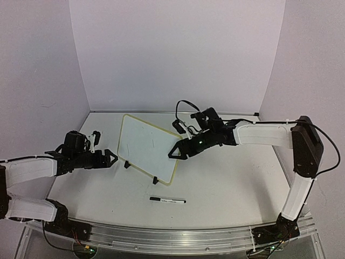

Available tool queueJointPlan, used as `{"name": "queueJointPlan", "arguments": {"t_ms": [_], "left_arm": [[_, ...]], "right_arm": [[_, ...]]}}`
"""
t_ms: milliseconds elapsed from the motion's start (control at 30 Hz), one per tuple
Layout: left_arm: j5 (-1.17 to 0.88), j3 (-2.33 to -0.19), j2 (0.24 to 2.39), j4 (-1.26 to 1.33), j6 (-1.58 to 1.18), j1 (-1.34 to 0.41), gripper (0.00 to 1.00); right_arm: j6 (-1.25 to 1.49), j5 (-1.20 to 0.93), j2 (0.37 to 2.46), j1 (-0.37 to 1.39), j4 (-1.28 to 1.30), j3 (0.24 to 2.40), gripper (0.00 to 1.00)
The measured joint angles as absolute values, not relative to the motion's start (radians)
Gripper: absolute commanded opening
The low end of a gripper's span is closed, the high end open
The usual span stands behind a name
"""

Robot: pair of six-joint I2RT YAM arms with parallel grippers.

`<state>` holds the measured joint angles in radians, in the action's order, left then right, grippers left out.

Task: Write a sentence on the whiteboard
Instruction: Move the whiteboard to the center of the board.

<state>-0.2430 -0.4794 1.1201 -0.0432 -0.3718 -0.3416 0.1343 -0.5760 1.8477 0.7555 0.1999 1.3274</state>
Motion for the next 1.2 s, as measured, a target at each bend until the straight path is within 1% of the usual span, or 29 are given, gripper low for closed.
{"name": "queueJointPlan", "arguments": {"t_ms": [133,267,367,500,567,667,800,900,1000,1200], "left_arm": [[-0.28,-0.473,1.183,0.056,-0.332,-0.349,0.93],[-0.29,-0.472,1.261,0.128,-0.297,-0.356,0.9],[-0.292,-0.473,1.32,0.161,-0.276,-0.365,0.84],[-0.283,-0.488,1.4,0.183,-0.252,-0.401,0.67],[-0.281,-0.5,1.442,0.201,-0.244,-0.419,0.65],[-0.256,-0.521,1.497,0.217,-0.235,-0.444,0.64],[-0.214,-0.534,1.52,0.236,-0.23,-0.469,0.6],[-0.183,-0.555,1.545,0.249,-0.224,-0.486,0.53],[-0.146,-0.57,1.574,0.271,-0.217,-0.507,0.41],[-0.046,-0.572,1.599,0.296,-0.202,-0.553,0.14]], "right_arm": [[0.155,-0.517,1.759,0.755,0.17,1.253,0.87],[0.182,-0.473,1.643,0.755,0.134,1.172,0.89],[0.196,-0.431,1.568,0.755,0.105,1.127,0.91],[0.218,-0.355,1.468,0.756,0.071,1.044,0.93],[0.226,-0.319,1.416,0.755,0.067,1.002,0.94],[0.238,-0.274,1.349,0.754,0.06,0.958,0.95],[0.246,-0.239,1.282,0.75,0.051,0.923,0.95],[0.253,-0.224,1.257,0.746,0.045,0.907,0.95],[0.259,-0.216,1.251,0.744,0.043,0.899,0.95],[0.268,-0.203,1.246,0.744,0.041,0.884,0.95]]}}
